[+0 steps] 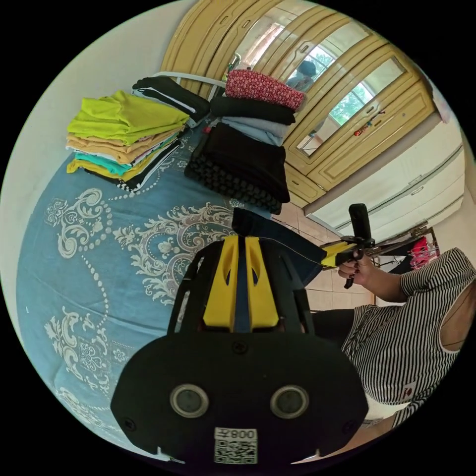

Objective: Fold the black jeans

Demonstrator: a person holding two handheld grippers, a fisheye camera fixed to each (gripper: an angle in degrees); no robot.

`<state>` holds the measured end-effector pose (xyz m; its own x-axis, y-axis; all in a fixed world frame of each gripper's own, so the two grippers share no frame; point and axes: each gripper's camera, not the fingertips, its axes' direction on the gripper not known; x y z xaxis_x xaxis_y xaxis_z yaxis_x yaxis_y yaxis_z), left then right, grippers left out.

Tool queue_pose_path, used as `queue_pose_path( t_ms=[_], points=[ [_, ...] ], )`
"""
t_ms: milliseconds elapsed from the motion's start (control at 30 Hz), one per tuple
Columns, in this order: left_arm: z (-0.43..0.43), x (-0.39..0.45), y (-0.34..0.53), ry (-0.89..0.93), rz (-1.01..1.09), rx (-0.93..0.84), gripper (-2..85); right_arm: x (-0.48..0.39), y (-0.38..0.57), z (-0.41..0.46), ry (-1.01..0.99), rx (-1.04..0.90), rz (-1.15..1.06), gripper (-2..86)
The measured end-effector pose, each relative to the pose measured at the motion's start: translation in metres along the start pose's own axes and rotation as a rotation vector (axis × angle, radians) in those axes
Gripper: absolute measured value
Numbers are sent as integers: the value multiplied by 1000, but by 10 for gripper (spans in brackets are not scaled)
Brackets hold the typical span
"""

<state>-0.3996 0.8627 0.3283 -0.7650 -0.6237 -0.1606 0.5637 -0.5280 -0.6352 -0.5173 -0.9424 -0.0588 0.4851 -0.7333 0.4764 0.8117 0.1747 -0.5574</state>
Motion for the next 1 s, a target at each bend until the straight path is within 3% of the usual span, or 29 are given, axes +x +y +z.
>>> queue_pose_path(
  t_ms=[400, 1000],
  points=[
    [-88, -17, 217, 24, 17, 248, 24, -175, 47, 179, -136, -201, -312, 59],
    [-100, -126, 606, 72, -348, 460, 23, -318, 158, 635, -278, -674, -478, 59]
  ],
)
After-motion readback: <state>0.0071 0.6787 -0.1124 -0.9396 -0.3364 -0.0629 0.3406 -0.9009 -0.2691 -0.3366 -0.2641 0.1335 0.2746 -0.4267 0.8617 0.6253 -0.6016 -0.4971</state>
